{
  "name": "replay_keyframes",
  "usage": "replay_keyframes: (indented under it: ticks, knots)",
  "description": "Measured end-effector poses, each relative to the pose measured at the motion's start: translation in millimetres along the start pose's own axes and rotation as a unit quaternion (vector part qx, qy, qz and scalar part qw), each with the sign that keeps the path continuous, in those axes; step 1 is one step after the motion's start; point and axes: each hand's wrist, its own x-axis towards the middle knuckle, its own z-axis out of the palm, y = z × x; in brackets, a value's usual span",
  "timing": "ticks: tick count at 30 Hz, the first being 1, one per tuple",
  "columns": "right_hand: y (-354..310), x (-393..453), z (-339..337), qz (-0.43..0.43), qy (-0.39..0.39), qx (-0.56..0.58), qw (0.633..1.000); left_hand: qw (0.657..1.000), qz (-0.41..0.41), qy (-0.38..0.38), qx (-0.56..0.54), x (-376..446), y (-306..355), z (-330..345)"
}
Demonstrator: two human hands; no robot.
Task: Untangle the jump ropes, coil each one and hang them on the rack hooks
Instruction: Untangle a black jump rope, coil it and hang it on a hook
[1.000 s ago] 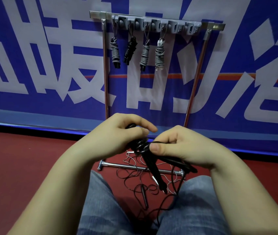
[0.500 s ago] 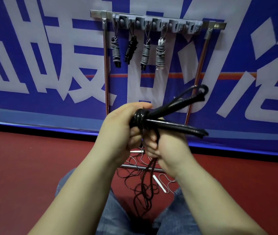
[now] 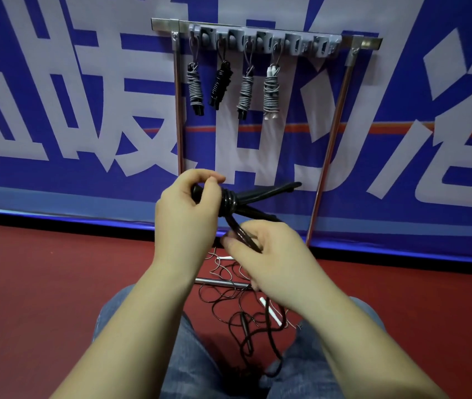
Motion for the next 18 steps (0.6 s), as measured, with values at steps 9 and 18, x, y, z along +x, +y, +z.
replay_keyframes:
  ticks: [9,18]
  knots:
    - [-10.0,0.7,-38.0,-0.058,0.016,-0.126,0.99,0.967,-0.025,-0.178,0.183,15.7,1.0,-15.8]
    - [-9.5,7.1,-65.8,-0.015,-0.149,-0.006,0.989,0.938,-0.064,-0.331,-0.076,10.1,18.4,-35.9]
